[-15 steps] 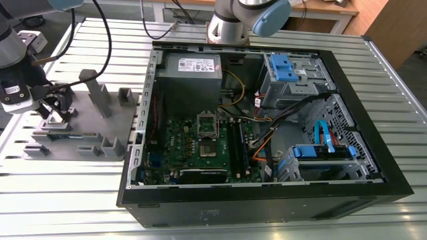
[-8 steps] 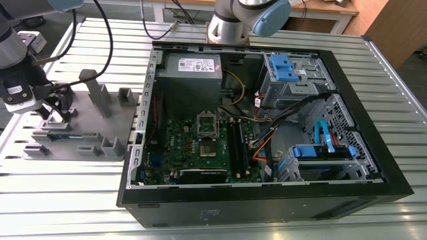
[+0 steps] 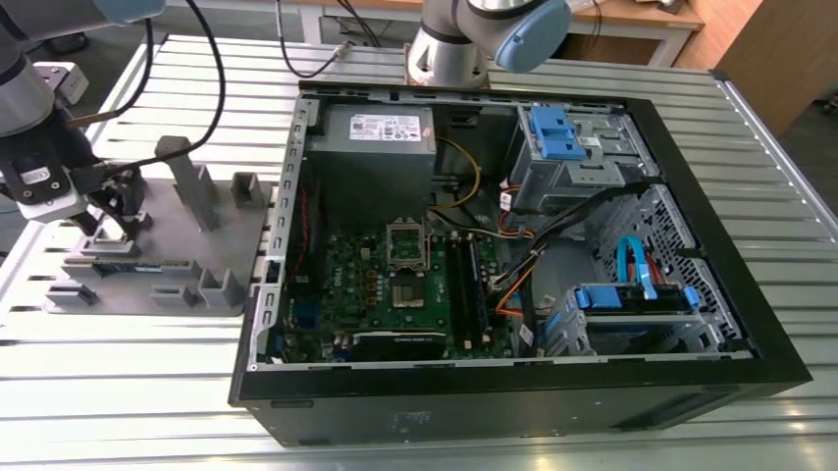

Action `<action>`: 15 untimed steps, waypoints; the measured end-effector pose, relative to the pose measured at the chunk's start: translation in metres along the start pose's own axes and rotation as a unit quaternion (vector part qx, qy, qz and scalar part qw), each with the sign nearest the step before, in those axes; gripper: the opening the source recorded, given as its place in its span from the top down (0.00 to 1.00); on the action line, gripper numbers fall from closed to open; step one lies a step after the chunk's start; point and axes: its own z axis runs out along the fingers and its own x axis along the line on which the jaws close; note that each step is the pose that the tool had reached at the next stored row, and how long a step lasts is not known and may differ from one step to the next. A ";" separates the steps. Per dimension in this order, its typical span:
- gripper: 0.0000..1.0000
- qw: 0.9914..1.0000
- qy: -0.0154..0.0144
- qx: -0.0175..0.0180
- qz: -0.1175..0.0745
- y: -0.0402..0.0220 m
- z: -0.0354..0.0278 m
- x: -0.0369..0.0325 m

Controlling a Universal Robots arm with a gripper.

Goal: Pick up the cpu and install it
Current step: 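Pick up the cpu and move it towards the insertion slot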

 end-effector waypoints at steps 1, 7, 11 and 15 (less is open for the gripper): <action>0.47 1.000 0.000 0.000 0.000 0.0007 0.0002 0.0000; 0.47 1.000 0.000 0.000 -0.001 0.0032 0.0014 0.0023; 0.47 1.000 0.000 0.000 -0.001 0.0036 0.0025 0.0032; 0.47 1.000 0.000 0.000 -0.001 0.0040 0.0037 0.0033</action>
